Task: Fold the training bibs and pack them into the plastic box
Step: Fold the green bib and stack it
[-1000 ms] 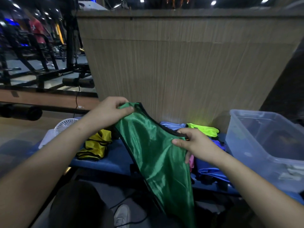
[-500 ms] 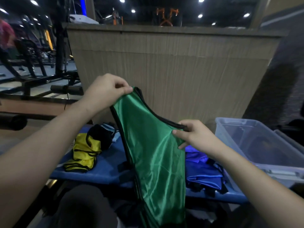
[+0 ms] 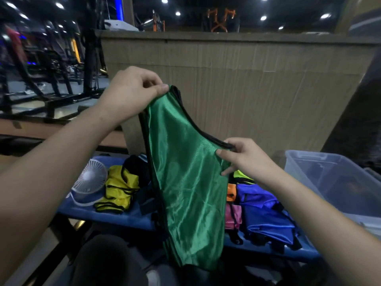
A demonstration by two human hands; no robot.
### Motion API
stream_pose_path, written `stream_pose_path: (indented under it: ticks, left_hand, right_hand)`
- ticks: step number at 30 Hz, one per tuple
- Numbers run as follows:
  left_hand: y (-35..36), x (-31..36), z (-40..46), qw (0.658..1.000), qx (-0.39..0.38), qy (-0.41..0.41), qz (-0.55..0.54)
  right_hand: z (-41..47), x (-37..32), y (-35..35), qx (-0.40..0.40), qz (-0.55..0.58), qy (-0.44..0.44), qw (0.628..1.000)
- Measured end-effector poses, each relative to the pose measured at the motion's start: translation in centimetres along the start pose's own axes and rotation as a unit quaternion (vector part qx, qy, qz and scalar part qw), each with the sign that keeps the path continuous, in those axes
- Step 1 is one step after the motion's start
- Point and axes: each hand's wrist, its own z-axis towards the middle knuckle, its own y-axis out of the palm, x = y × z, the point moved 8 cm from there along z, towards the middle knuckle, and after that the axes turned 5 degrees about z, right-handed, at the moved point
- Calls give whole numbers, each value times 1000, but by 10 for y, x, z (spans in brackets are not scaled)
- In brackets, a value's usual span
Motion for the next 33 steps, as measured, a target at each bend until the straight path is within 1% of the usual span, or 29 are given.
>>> stream_pose_path:
  ticks: [3, 10, 14, 23, 28, 33]
  left_hand:
    - [-18, 9, 1, 999, 23, 16, 18]
    - [-56, 44, 2, 996, 61, 67, 4]
    - [-76, 63, -3, 993, 72, 93, -5]
    - [-130, 104, -19, 987, 106, 117, -26]
    - [-150, 129, 3, 983, 120, 141, -20]
    - [-131, 134, 50, 985, 107, 139, -1]
  right_hand:
    - [-1, -20, 0, 5, 11, -14, 1000]
    - [-18, -68, -11, 14, 22, -46, 999]
    - [-34, -94, -22, 27, 0, -56, 998]
    - [-68, -154, -44, 61, -33, -98, 993]
    - [-59, -180, -64, 79, -42, -121, 989]
    - [-27, -175, -84, 91, -40, -115, 988]
